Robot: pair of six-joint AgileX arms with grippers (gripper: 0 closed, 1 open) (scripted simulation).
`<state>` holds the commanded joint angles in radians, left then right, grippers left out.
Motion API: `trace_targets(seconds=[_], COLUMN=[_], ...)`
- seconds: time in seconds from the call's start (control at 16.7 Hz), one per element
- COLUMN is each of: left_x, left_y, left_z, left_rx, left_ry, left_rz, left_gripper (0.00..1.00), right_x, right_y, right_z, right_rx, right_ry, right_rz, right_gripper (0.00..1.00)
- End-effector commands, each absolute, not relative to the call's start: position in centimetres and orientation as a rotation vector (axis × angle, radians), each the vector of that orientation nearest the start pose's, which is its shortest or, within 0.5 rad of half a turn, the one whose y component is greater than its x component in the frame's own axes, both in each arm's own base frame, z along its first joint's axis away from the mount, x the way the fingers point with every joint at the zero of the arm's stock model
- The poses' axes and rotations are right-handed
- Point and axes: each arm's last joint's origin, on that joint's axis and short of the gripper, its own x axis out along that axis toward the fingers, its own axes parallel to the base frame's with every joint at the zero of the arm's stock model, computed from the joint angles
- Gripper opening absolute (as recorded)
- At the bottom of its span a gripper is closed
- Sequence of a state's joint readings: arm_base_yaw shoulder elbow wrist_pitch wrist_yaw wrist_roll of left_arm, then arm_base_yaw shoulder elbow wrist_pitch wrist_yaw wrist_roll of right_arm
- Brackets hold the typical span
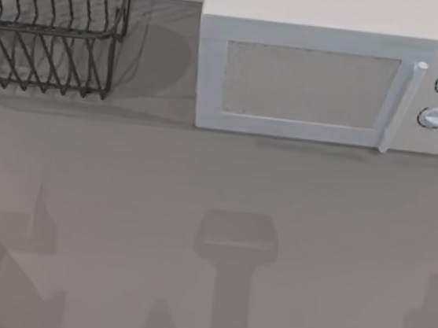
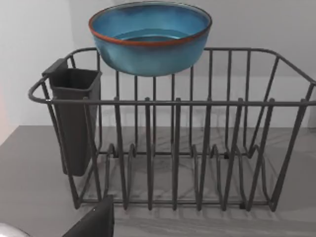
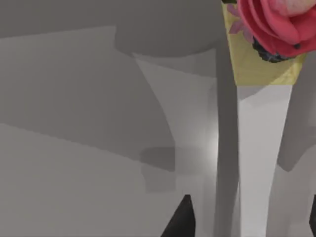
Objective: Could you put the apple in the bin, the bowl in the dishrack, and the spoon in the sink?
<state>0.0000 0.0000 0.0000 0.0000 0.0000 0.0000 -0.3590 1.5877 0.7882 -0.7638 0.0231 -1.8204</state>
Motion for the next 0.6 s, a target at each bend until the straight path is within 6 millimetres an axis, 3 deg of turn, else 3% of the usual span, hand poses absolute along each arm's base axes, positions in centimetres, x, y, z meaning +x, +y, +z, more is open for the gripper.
trace_targets(seconds=[0.42, 0.6], left_x=[10.6, 10.6], left_y=[-0.1, -0.1], left_z=[16.0, 16.0], left_rx=[0.0, 0.0], left_ry=[0.0, 0.0], left_rz=[0.0, 0.0], left_gripper=[1.0, 1.0], right_x=[22.7, 22.5], right_y=[-8.4, -8.4], right_z=[20.2, 21.5], right_rx=[-1.135, -1.142], right_ry=[1.283, 1.277], right_rz=[1.134, 1.117], right_gripper=[0.0, 0.0])
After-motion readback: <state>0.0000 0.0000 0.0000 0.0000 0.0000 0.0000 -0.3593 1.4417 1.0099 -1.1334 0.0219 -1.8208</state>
